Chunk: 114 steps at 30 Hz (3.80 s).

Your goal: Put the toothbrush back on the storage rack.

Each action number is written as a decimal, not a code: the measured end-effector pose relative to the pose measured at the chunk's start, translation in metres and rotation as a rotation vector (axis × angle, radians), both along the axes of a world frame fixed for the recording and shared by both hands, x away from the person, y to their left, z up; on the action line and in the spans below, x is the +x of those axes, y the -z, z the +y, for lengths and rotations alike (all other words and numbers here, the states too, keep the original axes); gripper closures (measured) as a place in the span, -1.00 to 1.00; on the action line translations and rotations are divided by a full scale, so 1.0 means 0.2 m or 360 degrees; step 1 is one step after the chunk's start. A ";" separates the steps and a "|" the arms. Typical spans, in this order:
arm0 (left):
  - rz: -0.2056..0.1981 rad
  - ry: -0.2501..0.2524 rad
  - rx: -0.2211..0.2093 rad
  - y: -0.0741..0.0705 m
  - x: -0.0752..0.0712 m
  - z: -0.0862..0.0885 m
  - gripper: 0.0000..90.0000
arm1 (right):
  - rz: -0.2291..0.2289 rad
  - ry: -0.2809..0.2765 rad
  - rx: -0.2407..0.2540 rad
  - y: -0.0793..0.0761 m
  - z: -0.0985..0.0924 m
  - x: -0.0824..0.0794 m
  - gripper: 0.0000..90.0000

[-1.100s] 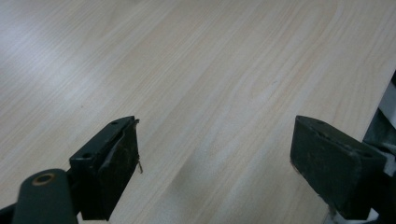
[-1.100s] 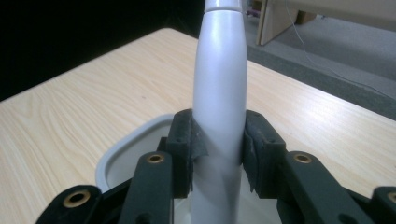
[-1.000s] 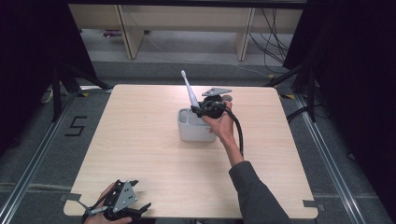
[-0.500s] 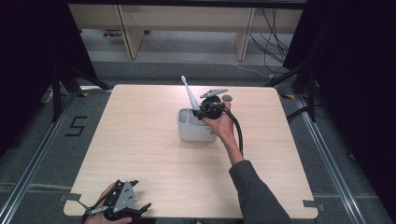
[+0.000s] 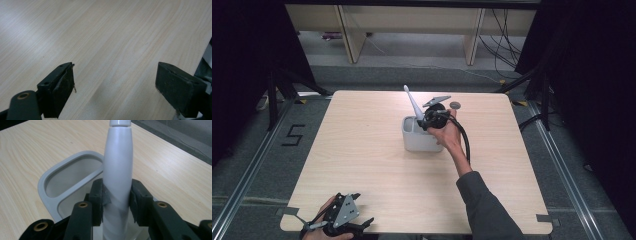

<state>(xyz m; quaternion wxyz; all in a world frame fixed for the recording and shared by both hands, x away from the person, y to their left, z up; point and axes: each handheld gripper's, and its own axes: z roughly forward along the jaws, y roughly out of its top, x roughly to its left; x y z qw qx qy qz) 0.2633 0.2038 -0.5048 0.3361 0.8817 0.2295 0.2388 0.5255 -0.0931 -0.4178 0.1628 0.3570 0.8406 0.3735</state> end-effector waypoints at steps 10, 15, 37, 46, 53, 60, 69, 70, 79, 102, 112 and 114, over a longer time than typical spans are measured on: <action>0.0007 -0.0002 -0.0031 0.00 0.00 0.00 -0.67 | 0.0074 -0.0005 -0.0117 -0.02 0.05 0.00 0.48; 0.0007 0.0002 -0.0028 0.00 0.00 0.00 -0.67 | 0.0091 -0.0019 -0.0141 -0.01 0.06 0.01 0.48; 0.0015 0.0008 -0.0014 0.00 0.00 0.00 -0.67 | 0.0144 -0.0018 -0.0116 -0.01 0.04 0.01 0.46; 0.0008 0.0008 0.0008 0.00 0.00 0.00 -0.67 | 0.0130 -0.0022 -0.0105 -0.02 0.02 0.00 0.43; 0.0024 0.0020 0.0006 0.00 0.00 0.00 -0.67 | 0.0112 -0.0027 -0.0053 -0.08 0.01 -0.03 0.40; 0.0023 0.0019 0.0007 0.00 0.00 0.00 -0.67 | 0.0056 -0.0073 -0.0043 -0.10 -0.02 -0.03 0.37; 0.0028 0.0006 -0.0004 0.00 0.00 0.00 -0.67 | 0.0017 -0.0029 -0.0021 -0.12 -0.05 -0.04 0.26; 0.0023 0.0011 0.0001 0.00 0.00 0.00 -0.67 | 0.0031 -0.0032 0.0009 -0.12 -0.05 -0.04 0.25; 0.0027 0.0006 -0.0007 0.00 0.00 0.00 -0.67 | 0.0027 0.0011 0.0054 -0.13 -0.09 -0.06 0.12; 0.0021 0.0011 -0.0004 0.00 0.00 0.00 -0.67 | -0.0006 0.0012 0.0090 -0.15 -0.16 -0.09 -0.06; 0.0021 0.0005 -0.0033 0.00 0.00 0.00 -0.67 | -0.0032 0.0017 0.0145 -0.18 -0.18 -0.12 -0.20; 0.0022 0.0004 -0.0032 0.00 0.00 0.00 -0.67 | -0.0060 0.0010 0.0121 -0.18 -0.19 -0.13 -0.21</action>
